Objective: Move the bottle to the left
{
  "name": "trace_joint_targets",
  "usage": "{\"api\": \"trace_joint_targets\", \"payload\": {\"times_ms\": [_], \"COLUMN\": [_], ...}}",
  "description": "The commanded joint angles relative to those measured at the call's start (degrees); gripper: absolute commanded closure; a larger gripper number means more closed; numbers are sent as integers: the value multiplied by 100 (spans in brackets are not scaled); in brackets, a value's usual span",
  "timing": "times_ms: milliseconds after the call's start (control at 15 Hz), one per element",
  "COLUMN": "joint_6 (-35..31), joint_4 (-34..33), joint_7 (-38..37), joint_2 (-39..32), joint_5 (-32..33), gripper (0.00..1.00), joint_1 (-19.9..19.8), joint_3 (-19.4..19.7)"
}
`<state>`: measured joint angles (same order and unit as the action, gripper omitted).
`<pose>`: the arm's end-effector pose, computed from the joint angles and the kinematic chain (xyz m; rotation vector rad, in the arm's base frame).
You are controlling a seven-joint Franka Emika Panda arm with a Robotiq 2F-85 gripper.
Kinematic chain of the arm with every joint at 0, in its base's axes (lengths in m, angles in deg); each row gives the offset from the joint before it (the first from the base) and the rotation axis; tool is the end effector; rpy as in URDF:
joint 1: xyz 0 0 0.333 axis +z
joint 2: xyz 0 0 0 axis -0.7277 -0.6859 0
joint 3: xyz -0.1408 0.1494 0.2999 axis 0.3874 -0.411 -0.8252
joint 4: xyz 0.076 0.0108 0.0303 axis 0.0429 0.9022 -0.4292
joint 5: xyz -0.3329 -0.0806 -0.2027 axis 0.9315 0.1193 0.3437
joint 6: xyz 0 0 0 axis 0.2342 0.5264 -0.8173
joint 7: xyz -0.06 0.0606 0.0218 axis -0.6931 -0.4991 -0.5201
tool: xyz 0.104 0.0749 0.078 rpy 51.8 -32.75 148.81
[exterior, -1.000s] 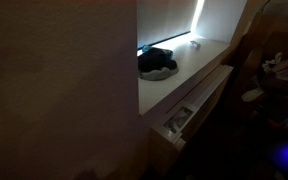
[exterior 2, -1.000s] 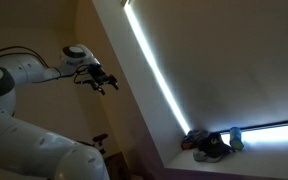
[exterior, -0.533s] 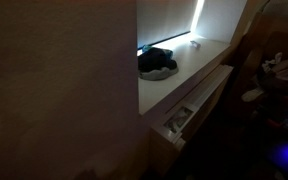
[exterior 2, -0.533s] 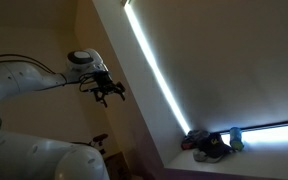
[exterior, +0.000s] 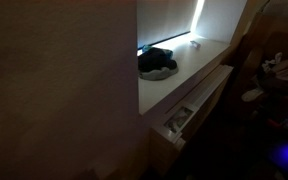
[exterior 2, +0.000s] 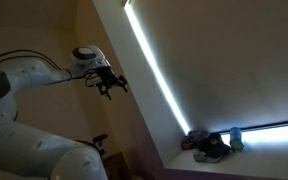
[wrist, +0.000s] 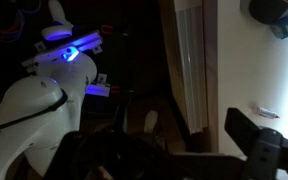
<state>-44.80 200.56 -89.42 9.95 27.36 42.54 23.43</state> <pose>0.2115 0.1972 0.6956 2.0708 -2.2448 0.3098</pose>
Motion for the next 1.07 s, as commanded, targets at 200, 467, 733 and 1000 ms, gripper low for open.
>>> {"api": "trace_joint_targets", "payload": {"times_ms": [200, 467, 733, 1000], "joint_6": [147, -43, -200, -142], "joint_4": [-1600, -1532, -634, -769], "joint_7": [-1374, -1826, -1908, -1776], "joint_2": [-2496, -3407, -3652, -3838], "joint_5": [474, 925, 805, 909], "gripper": [0, 0, 0, 0], "joint_1": [-758, -611, -591, -437], "joint_3": [2, 906, 1990, 2258]}}
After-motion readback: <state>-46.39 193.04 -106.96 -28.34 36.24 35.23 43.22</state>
